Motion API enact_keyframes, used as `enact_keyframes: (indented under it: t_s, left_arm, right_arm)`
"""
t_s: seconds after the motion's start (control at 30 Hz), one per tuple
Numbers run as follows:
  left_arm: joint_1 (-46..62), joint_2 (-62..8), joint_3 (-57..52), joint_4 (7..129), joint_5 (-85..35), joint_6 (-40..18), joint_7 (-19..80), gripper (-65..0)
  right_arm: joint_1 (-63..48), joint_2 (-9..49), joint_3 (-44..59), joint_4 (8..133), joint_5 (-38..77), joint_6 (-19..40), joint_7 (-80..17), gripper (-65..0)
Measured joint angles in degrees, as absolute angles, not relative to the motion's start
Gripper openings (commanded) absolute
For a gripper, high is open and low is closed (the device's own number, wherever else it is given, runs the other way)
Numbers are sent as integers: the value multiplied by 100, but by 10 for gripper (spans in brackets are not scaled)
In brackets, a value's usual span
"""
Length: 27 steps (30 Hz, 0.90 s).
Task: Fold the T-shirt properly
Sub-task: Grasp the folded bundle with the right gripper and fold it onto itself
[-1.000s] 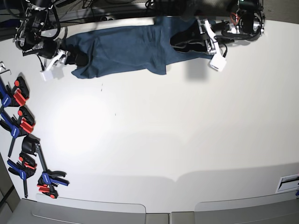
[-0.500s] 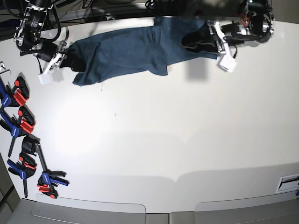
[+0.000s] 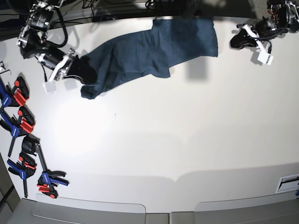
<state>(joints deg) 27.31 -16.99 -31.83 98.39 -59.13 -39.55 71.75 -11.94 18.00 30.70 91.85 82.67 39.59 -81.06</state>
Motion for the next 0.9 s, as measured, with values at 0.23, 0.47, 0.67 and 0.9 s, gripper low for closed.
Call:
enact_keyframes:
  t_s: [0.23, 0.47, 0.67, 0.9]
  left_arm:
    - [2965, -1684, -3183, 9839, -5100, -3953, 6617, -650]
    - [2950, -1684, -3183, 9839, -5113, -3953, 6598, -650]
    - [2950, -1684, -3183, 9839, -5116, -3953, 6552, -650]
    - [2950, -1684, -3183, 9839, -5116, -3953, 6490, -650]
  right_arm:
    - [-1284, 1094, 1828, 9692, 8276, 3962, -8097, -650]
    - [-1271, 506, 228, 9710, 8274, 3959, -8088, -650]
    - [-1258, 158, -587, 9719, 6834, 3962, -8090, -650]
    - [-1258, -97, -1164, 9719, 5885, 3964, -8084, -650]
